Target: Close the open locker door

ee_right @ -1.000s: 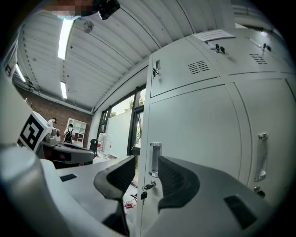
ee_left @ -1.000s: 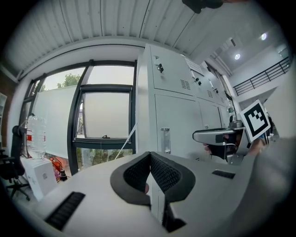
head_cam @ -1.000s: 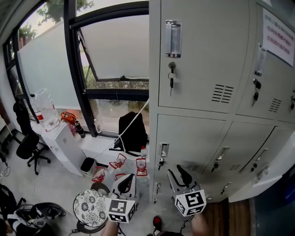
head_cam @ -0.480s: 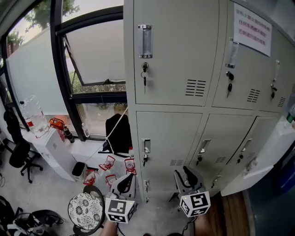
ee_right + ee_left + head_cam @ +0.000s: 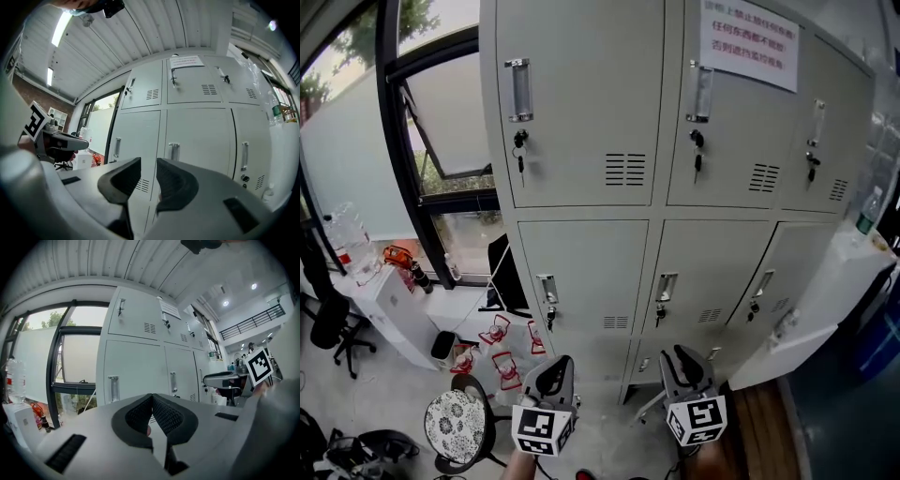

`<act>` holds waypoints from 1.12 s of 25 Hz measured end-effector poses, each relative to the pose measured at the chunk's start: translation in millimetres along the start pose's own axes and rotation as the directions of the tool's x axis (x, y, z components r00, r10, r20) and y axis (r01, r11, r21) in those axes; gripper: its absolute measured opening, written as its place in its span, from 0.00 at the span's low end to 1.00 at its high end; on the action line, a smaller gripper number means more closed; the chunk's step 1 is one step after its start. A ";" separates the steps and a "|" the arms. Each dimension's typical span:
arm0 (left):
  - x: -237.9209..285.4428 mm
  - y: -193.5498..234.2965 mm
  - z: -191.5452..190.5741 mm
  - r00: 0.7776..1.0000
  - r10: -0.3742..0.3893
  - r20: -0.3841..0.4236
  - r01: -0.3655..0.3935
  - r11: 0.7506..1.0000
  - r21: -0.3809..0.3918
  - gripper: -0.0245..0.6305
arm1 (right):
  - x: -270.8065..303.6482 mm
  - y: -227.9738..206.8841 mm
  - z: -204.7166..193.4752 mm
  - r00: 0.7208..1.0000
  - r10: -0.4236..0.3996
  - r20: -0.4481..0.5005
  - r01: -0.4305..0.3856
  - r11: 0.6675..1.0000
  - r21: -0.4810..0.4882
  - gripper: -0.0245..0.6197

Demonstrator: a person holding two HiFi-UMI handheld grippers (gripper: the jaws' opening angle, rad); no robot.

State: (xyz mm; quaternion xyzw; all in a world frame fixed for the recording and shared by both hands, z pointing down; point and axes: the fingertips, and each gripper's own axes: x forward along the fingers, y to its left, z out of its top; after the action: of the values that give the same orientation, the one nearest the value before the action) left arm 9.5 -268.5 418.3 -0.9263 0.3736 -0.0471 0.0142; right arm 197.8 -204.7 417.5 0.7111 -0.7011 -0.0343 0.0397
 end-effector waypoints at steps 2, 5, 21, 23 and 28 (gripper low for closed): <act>-0.3 -17.3 0.6 1.000 0.002 -0.004 -0.002 1.000 0.000 0.07 | -12.6 -13.3 -2.8 1.000 -0.001 -0.004 0.001 1.000 -0.002 0.18; -2.6 -40.0 0.7 1.000 0.013 -0.010 -0.013 1.000 0.000 0.07 | -29.8 -27.3 -7.3 1.000 0.010 -0.009 -0.010 1.000 -0.012 0.15; -35.7 -124.6 -22.6 0.997 0.057 -0.047 -0.056 0.998 0.005 0.07 | -104.5 -50.4 -29.9 0.997 0.081 -0.011 -0.081 0.997 -0.001 0.08; -38.0 -127.2 -21.6 0.997 0.060 -0.044 -0.060 0.998 0.006 0.07 | -107.9 -50.5 -27.7 0.996 0.086 -0.001 -0.086 0.996 0.004 0.08; -40.3 -132.7 -19.9 0.997 0.058 -0.042 -0.058 0.998 0.012 0.07 | -112.1 -50.7 -25.6 0.996 0.090 0.014 -0.090 0.996 0.009 0.08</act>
State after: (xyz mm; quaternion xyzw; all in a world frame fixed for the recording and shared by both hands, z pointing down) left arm 70.4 -144.8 443.1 -0.9138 0.4002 -0.0682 0.0125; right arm 249.2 -91.8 436.8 0.6786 -0.7329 -0.0338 0.0332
